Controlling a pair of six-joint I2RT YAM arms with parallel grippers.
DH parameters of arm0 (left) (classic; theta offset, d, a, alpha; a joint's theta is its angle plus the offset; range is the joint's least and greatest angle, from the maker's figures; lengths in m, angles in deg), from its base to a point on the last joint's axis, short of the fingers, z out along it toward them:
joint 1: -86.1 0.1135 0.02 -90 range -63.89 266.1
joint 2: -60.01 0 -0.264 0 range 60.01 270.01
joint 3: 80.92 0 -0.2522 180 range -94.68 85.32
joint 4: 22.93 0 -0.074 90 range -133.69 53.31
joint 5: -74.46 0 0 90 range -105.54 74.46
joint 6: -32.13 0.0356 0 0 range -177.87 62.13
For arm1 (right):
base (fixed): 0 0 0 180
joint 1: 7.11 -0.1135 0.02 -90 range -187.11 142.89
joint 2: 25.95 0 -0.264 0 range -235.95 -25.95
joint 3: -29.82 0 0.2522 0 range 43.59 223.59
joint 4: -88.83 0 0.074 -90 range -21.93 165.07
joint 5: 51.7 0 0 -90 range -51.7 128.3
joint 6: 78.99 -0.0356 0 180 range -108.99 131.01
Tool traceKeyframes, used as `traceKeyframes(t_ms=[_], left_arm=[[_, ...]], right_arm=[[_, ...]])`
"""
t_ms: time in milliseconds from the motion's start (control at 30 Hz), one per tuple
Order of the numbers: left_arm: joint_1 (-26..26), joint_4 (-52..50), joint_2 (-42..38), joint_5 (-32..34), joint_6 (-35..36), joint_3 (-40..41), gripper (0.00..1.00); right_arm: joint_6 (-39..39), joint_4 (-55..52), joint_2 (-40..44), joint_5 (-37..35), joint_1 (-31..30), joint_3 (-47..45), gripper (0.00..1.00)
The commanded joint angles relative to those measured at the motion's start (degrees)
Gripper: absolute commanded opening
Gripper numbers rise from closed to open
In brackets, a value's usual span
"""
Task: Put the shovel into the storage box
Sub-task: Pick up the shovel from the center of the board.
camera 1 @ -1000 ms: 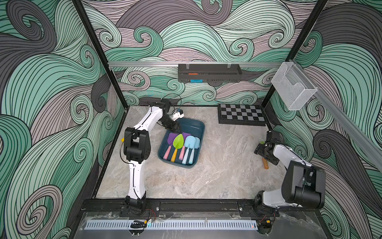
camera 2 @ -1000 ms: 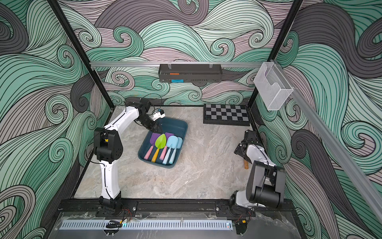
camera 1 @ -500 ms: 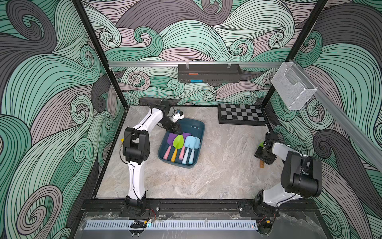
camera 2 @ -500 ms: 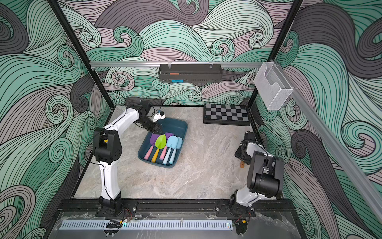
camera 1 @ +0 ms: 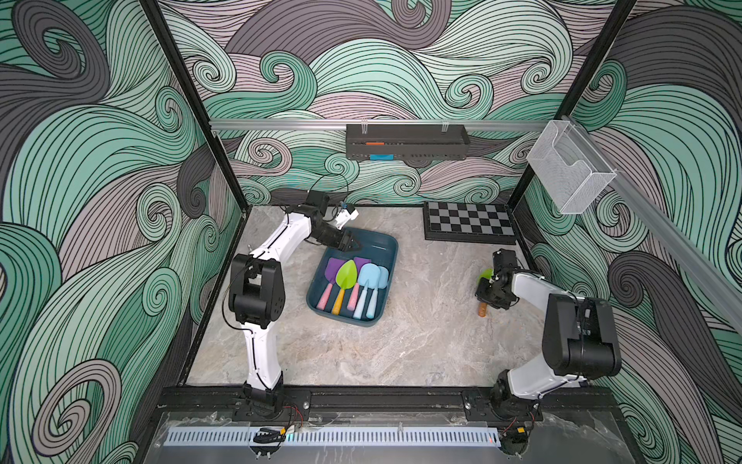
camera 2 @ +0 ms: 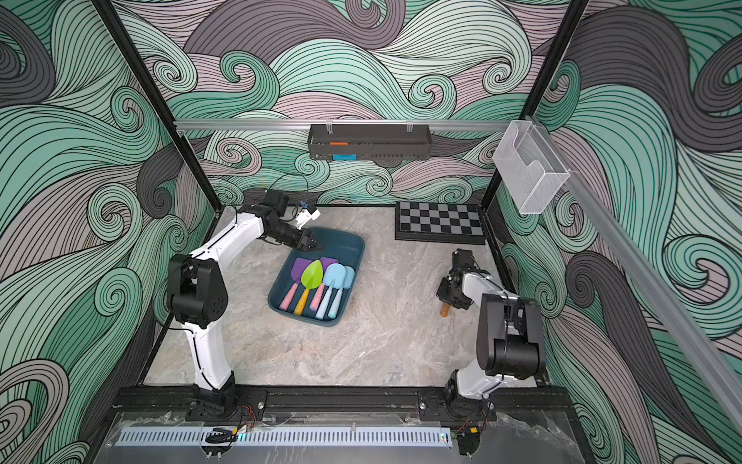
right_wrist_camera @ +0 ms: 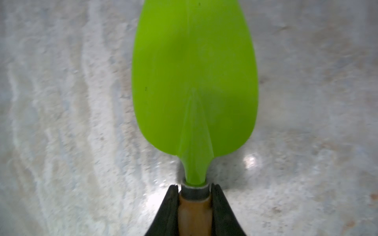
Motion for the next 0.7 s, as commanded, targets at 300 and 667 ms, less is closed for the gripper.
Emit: traceKeyframes(t_ms=[300,667], left_arm=[[-7.16,27.44,-8.0,-9.49,-19.97,10.74,0.54],[-12.79,29.97,-6.96,-2.04,-24.58,12.85,0.55]], right_arm=[[-1.48,-2.42,12.04,2.63,-23.12,1.55,0.0],[-6.42,-1.97,15.72,-0.57,-41.7,6.38,0.0]])
